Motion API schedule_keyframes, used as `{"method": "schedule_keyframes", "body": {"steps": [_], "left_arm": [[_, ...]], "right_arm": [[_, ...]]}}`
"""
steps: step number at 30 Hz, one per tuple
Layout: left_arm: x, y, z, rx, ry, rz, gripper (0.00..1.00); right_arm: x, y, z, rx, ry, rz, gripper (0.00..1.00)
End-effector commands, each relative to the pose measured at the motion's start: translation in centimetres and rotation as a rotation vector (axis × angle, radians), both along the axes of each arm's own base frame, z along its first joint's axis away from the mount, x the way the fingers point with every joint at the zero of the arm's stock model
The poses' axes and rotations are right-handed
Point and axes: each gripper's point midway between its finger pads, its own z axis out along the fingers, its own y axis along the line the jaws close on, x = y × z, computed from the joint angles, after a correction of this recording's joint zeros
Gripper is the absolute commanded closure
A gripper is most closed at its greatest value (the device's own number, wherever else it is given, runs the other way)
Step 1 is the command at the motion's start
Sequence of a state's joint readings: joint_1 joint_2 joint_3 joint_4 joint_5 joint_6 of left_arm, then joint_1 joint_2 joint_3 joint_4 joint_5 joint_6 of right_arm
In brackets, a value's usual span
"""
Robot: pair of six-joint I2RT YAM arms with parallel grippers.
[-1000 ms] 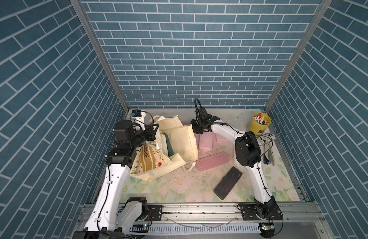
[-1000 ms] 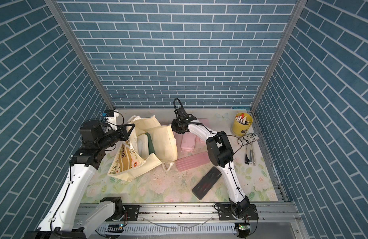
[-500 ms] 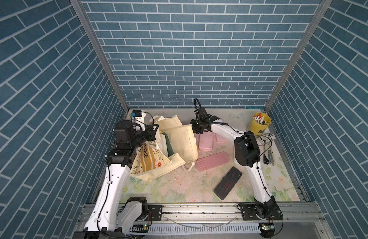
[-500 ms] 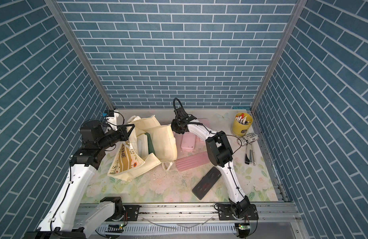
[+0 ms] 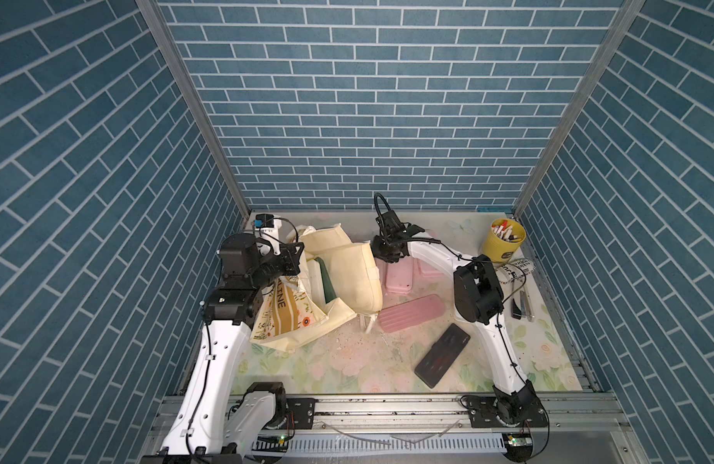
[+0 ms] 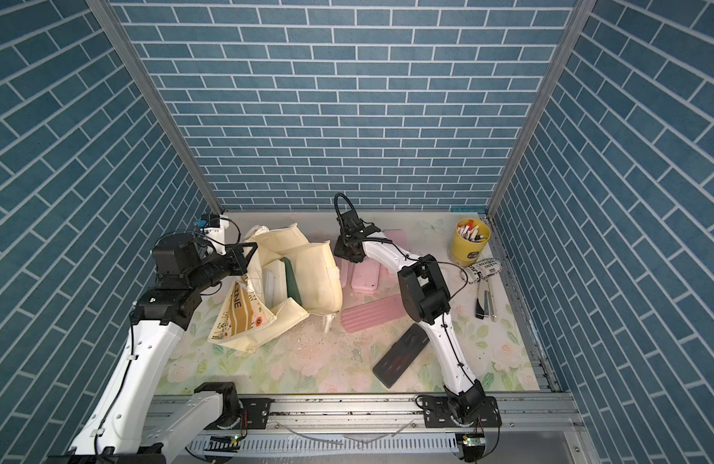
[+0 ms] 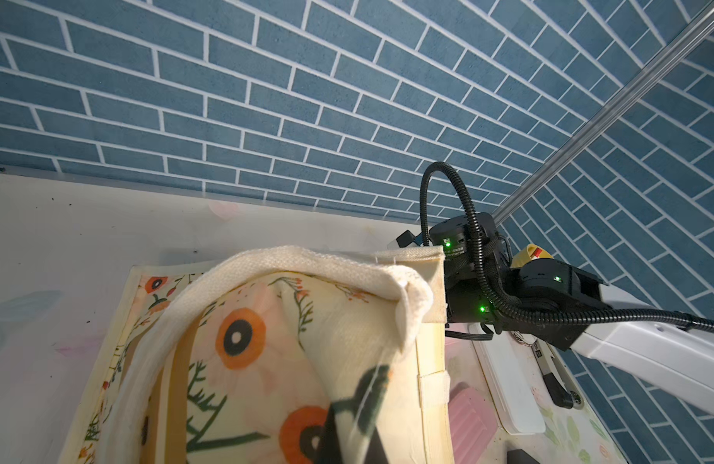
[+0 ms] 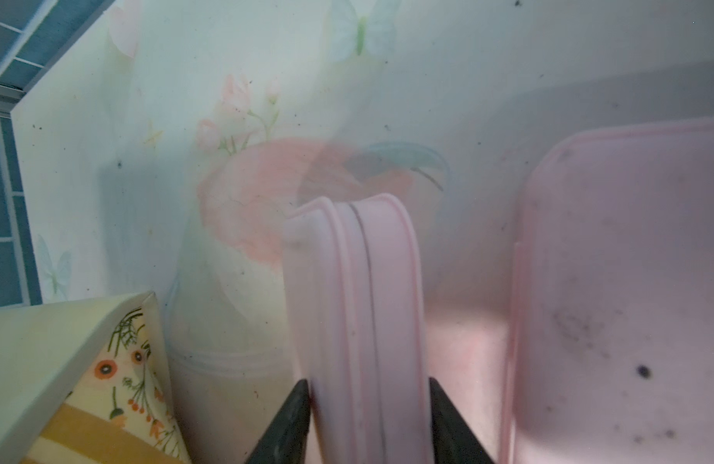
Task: Take out the pencil case from the canvas bag
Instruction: Place the pencil case at the center of the board.
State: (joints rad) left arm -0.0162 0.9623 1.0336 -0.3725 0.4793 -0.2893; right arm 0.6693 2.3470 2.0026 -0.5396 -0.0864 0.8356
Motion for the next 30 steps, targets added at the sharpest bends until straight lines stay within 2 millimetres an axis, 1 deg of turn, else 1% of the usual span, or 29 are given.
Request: {"method": "schedule_keyframes", "body": {"steps": [1, 2, 3, 4, 6, 8, 10, 14, 17, 20, 22, 24, 26, 28, 30], "left_arm": [[0.2, -0.1, 1.9, 0.014, -0.054, -0.015, 1.00], [0.2, -0.3, 2.1, 0.006, -0.061, -0.030, 1.00], [0.2, -0.7, 2.5, -0.010, -0.073, -0.056, 1.00], [0.1, -1.2, 3.1, -0.029, -0.095, -0.088, 1.00], [-0.2, -2.0, 4.2, -0.053, -0.126, -0.141, 1.00], [-0.5, -2.2, 4.9, -0.056, -0.144, -0.167, 1.00], [-0.9, -2.1, 5.4, -0.048, -0.160, -0.167, 1.00], [-1.4, -1.1, 5.7, -0.046, -0.174, -0.125, 1.00], [-2.1, -1.4, 6.0, -0.053, -0.193, -0.158, 1.00], [-3.0, -2.5, 6.3, -0.062, -0.226, -0.246, 1.00], [-3.8, -3.7, 6.7, -0.082, -0.262, -0.336, 1.00], [-4.7, -4.7, 7.2, -0.115, -0.303, -0.419, 1.00], [-5.6, -5.6, 7.4, -0.138, -0.345, -0.504, 1.00], [-6.1, -6.1, 7.1, -0.147, -0.368, -0.555, 1.00], [-6.2, -6.3, 6.4, -0.143, -0.374, -0.585, 1.00]], "right_arm": [[-0.9, -1.8, 3.5, -0.036, -0.064, 0.003, 0.55], [-1.1, -2.0, 3.7, -0.033, -0.073, 0.002, 0.54], [-1.4, -2.4, 5.3, -0.015, -0.105, -0.002, 0.54], [-1.8, -2.7, 6.0, -0.004, -0.124, -0.006, 0.54], [-2.4, -3.5, 7.2, 0.010, -0.158, -0.011, 0.54], [-3.2, -4.2, 8.2, 0.018, -0.183, -0.009, 0.54], [-3.9, -4.5, 8.8, 0.027, -0.202, 0.013, 0.55], [-4.7, -4.7, 8.9, 0.023, -0.190, 0.048, 0.55], [-5.2, -4.9, 10.0, 0.029, -0.213, 0.068, 0.57], [-5.9, -5.3, 12.5, 0.072, -0.295, 0.092, 0.60], [-6.8, -5.5, 14.5, 0.108, -0.364, 0.127, 0.61], [-8.4, -5.4, 16.5, 0.137, -0.431, 0.201, 0.62], [-10.8, -4.5, 18.4, 0.170, -0.524, 0.335, 0.62], [-14.0, -3.5, 19.8, 0.179, -0.646, 0.497, 0.63], [-16.8, -2.9, 20.7, 0.145, -0.764, 0.611, 0.63]]}}
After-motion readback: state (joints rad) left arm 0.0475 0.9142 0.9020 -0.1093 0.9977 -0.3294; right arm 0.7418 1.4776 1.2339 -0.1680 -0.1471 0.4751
